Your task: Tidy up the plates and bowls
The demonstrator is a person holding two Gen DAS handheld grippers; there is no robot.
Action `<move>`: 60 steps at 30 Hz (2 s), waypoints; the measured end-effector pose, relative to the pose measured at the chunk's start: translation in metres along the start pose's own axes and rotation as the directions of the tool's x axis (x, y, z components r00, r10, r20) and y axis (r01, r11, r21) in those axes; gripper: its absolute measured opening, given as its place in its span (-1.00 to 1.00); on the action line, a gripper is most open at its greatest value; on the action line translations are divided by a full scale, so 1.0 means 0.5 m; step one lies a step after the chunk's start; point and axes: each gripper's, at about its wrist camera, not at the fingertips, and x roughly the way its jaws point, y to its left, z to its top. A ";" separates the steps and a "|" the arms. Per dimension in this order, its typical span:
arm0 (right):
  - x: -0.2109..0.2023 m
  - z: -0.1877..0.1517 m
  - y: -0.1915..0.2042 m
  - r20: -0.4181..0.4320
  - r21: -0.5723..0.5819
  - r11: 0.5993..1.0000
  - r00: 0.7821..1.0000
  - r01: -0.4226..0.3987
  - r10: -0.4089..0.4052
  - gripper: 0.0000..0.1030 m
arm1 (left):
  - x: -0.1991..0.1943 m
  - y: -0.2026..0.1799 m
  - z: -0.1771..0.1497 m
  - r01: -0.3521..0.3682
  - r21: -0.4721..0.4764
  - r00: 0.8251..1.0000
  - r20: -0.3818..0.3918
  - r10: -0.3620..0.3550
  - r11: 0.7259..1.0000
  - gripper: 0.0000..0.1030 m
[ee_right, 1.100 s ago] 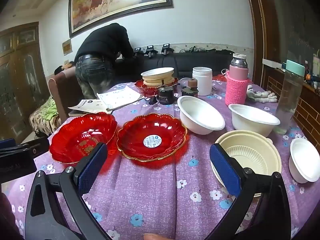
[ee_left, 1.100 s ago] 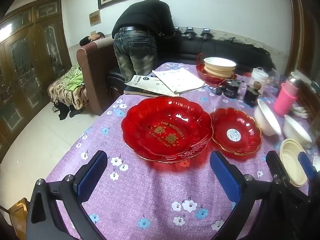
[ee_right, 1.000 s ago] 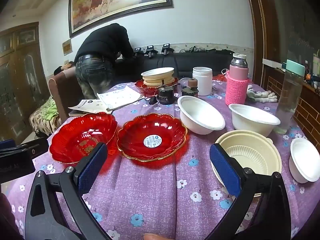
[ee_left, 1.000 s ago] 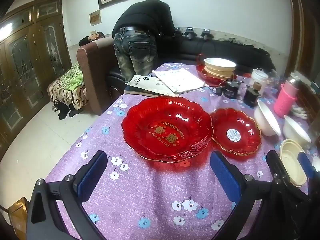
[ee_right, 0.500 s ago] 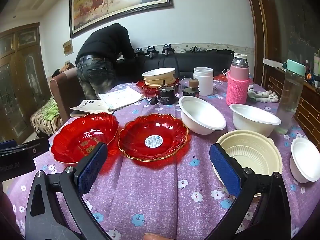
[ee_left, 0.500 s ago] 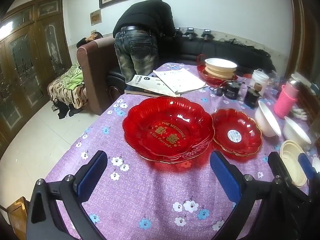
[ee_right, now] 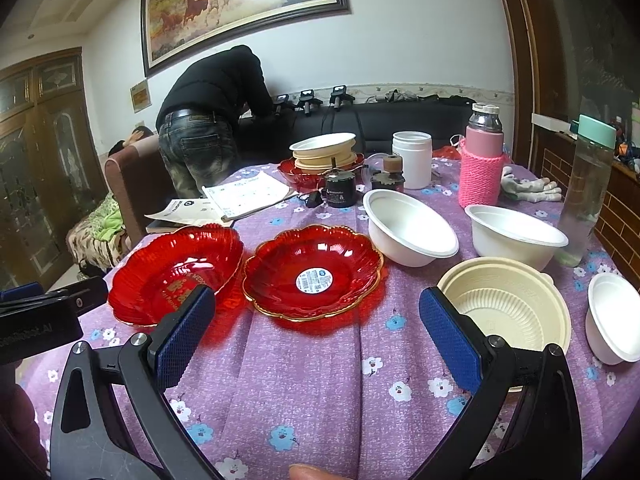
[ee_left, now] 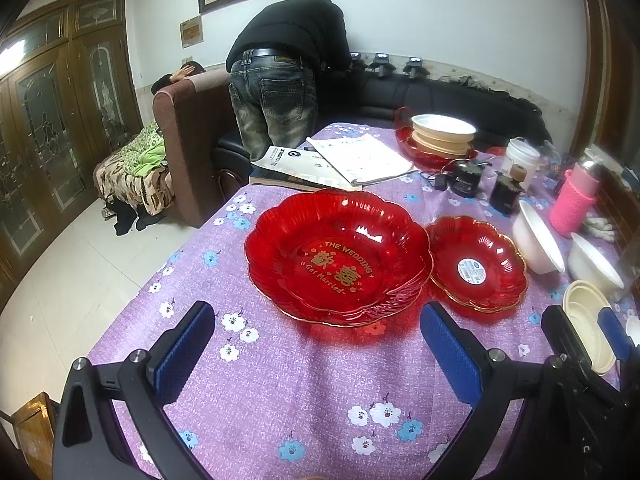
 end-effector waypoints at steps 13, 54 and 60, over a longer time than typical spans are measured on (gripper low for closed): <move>0.016 -0.002 0.002 -0.054 0.016 0.998 0.997 -0.054 0.055 1.00 | 0.003 0.020 -0.001 0.003 -0.032 0.999 0.049 -0.001 0.999 0.99; 0.082 -0.045 0.034 -0.175 -0.062 0.997 0.983 0.048 -0.058 1.00 | 0.129 0.055 -0.079 -0.079 -0.035 0.996 0.047 0.081 0.996 0.99; 0.140 -0.083 0.039 -0.296 -0.136 0.982 0.940 0.133 -0.169 1.00 | 0.171 0.072 -0.081 -0.065 -0.068 0.995 -0.075 0.059 0.996 0.99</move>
